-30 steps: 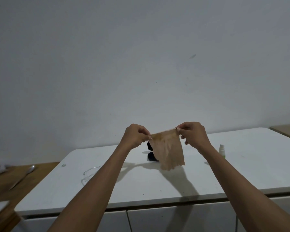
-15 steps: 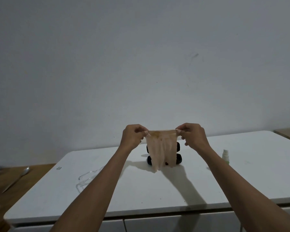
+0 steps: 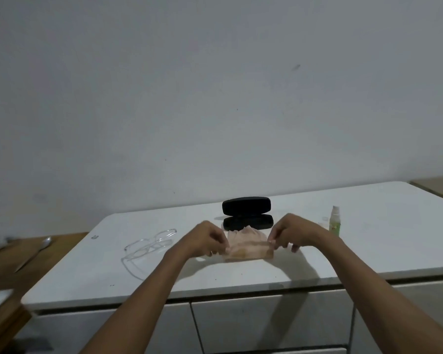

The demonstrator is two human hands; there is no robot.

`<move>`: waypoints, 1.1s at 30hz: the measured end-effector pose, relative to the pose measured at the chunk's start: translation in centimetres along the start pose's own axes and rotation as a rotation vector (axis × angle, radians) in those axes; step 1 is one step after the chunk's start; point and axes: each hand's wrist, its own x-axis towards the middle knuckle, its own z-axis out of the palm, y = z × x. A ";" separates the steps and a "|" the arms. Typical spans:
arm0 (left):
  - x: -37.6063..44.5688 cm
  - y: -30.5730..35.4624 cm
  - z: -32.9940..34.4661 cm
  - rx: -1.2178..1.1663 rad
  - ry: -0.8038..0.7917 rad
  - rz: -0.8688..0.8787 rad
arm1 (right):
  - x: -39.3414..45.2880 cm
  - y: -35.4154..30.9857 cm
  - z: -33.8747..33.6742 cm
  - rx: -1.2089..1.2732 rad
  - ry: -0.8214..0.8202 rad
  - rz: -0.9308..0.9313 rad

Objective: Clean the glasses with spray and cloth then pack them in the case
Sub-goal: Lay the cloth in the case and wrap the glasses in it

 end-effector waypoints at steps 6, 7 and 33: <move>-2.3 0.1 1.5 0.135 -0.097 -0.078 | -1.8 -0.1 1.0 -0.167 -0.117 0.067; -2.6 0.3 1.6 0.139 -0.101 -0.078 | -2.0 -0.2 1.0 -0.189 -0.136 0.074; 3.6 0.4 3.5 0.018 0.415 -0.301 | 5.0 0.8 3.1 -0.007 0.405 0.158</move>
